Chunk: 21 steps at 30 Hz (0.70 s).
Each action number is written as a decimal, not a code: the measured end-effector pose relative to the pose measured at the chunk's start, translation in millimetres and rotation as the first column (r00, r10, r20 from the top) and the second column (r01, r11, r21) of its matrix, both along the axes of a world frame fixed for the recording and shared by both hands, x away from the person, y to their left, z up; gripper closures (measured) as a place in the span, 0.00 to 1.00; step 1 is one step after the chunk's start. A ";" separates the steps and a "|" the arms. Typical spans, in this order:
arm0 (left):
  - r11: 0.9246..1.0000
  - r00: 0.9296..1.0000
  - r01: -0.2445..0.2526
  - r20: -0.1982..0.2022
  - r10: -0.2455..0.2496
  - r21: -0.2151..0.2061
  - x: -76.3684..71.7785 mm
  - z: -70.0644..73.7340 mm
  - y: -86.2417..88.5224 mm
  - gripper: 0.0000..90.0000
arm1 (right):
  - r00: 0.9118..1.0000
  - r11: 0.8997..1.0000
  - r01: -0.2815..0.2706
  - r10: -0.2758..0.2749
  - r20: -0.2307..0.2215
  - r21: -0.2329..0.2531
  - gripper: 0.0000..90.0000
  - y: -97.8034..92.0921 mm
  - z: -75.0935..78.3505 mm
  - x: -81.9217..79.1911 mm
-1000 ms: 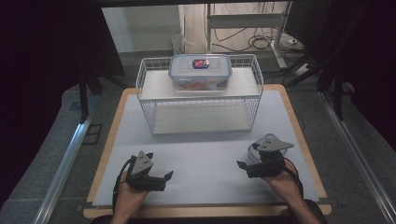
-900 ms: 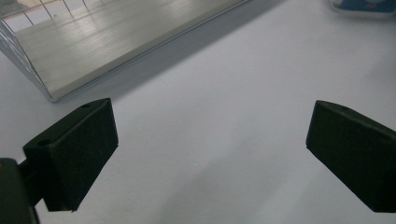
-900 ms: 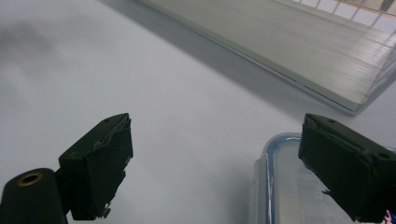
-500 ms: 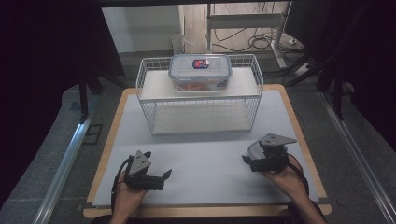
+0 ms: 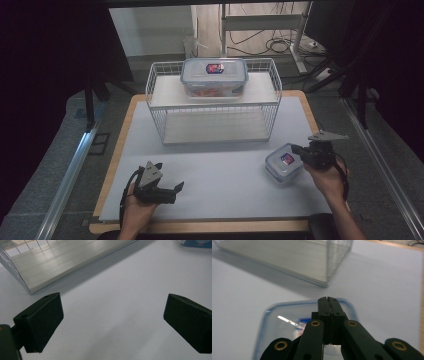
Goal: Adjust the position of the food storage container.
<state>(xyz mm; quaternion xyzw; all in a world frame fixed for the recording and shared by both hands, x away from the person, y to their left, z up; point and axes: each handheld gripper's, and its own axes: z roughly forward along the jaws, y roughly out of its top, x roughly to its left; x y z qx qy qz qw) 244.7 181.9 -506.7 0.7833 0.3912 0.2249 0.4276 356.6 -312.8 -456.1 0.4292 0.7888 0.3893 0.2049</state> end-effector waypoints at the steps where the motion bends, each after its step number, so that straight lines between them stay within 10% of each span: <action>1: 1.000 1.000 0.001 0.000 -0.001 0.001 0.1 0.0 -0.1 0.03 | 1.000 1.000 0.015 -0.015 -0.004 -0.006 1.00 -4.2 -1.1 1.8; 9: 1.000 1.000 0.000 0.000 0.000 0.002 0.2 -0.3 0.6 0.03 | 0.991 0.991 0.126 -0.128 -0.043 -0.038 1.00 -34.1 -18.4 16.1; 21: 1.000 1.000 0.009 -0.007 -0.009 0.004 0.9 -1.9 -0.3 0.03 | 0.987 0.991 0.115 -0.122 -0.107 -0.066 1.00 -31.7 -27.1 12.1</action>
